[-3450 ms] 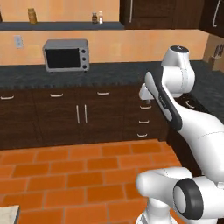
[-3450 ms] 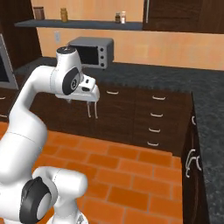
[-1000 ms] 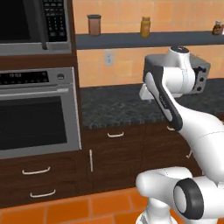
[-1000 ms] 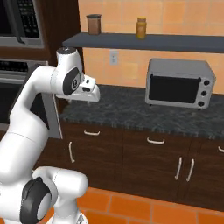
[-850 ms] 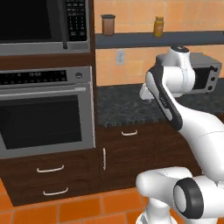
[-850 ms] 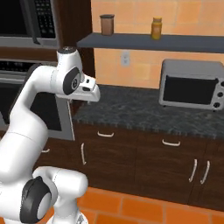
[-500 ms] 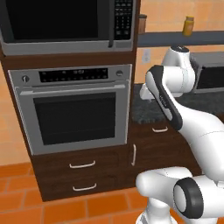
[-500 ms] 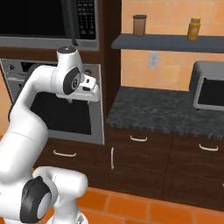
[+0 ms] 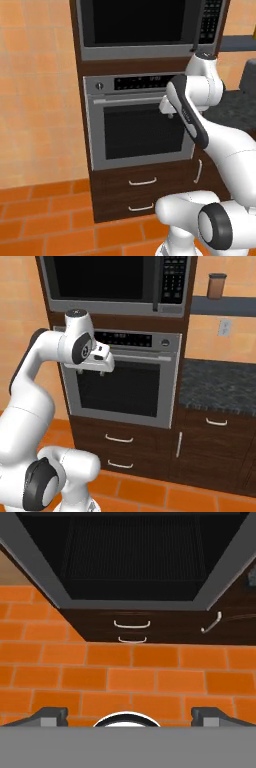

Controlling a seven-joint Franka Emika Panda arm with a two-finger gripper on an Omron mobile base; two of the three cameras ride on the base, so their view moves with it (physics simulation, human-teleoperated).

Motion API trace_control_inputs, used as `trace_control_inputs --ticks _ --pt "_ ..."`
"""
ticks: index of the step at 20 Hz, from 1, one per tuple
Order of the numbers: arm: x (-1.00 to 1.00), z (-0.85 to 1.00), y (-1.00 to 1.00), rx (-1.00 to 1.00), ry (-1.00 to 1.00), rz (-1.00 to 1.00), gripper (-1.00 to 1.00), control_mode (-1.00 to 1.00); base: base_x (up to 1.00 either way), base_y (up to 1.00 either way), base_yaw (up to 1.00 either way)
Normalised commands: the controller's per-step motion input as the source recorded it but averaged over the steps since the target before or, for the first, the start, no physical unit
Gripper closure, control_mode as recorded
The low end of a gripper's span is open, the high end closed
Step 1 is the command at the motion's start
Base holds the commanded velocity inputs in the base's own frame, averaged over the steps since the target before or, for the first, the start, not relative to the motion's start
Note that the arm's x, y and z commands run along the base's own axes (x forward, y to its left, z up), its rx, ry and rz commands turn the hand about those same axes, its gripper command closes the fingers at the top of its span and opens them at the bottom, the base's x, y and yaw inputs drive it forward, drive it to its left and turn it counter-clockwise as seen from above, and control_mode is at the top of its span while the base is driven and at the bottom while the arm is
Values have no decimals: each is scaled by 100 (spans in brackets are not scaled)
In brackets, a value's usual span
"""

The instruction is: Navigate to the microwave.

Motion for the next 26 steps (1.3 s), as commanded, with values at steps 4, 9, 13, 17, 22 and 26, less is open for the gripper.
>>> trace_control_inputs --ticks 4,9,13,17,22,26 --pt "0 0 0 0 0 0 -100 100 2 0 0" --pt "0 0 0 0 0 0 -100 100 59 0 0" --pt "0 0 0 0 0 0 -100 100 30 0 0" --pt "0 0 0 0 0 0 -100 100 46 2 0" --pt "0 0 0 0 0 0 -100 100 56 8 0" --pt "0 0 0 0 0 0 -100 100 45 9 0"
